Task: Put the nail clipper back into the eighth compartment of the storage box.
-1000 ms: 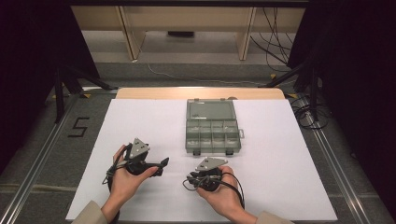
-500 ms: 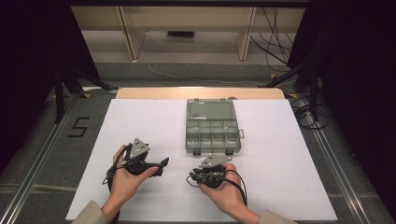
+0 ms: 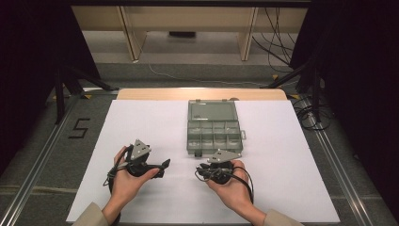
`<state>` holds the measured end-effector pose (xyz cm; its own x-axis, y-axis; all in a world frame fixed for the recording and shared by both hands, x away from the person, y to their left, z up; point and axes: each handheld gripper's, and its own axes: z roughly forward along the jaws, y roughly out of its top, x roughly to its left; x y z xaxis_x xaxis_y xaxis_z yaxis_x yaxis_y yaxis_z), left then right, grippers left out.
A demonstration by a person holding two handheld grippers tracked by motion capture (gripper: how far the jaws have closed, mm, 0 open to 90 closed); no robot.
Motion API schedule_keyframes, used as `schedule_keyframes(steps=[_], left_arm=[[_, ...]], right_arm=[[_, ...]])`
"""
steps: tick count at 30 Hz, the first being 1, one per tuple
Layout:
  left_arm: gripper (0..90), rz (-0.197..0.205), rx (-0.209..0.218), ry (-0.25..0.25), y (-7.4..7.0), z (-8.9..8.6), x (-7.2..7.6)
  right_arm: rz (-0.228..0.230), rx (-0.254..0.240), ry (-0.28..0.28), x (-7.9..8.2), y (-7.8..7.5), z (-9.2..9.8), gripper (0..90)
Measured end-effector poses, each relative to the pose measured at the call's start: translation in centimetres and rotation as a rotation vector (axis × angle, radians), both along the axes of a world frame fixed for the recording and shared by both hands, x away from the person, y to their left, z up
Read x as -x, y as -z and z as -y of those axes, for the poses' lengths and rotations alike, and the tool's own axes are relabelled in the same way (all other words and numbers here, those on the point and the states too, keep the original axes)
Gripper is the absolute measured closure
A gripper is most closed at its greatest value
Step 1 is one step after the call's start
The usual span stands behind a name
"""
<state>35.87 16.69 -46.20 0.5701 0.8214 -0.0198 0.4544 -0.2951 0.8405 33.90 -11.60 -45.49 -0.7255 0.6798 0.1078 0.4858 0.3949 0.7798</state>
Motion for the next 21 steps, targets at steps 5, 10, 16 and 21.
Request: schedule_keyframes(steps=[5, 10, 16, 21], left_arm=[[6.0, -0.001, 0.003, 0.000, 0.0, 0.0, 0.0], [5.9, -0.005, 0.009, -0.002, 0.0, 0.1, 0.0], [6.0, -0.004, 0.010, -0.002, 0.1, 0.1, 0.0], [5.8, -0.003, 0.004, -0.001, 0.0, 0.0, 0.0]], right_arm=[[-0.002, -0.010, 0.027, -0.3, -0.5, 0.6, 77.9], [0.014, -0.013, 0.039, -0.5, -0.7, 1.0, 77.9], [0.020, -0.021, 0.060, -1.0, -1.1, 1.8, 77.9], [0.027, -0.027, 0.075, -1.3, -1.3, 2.2, 77.9]])
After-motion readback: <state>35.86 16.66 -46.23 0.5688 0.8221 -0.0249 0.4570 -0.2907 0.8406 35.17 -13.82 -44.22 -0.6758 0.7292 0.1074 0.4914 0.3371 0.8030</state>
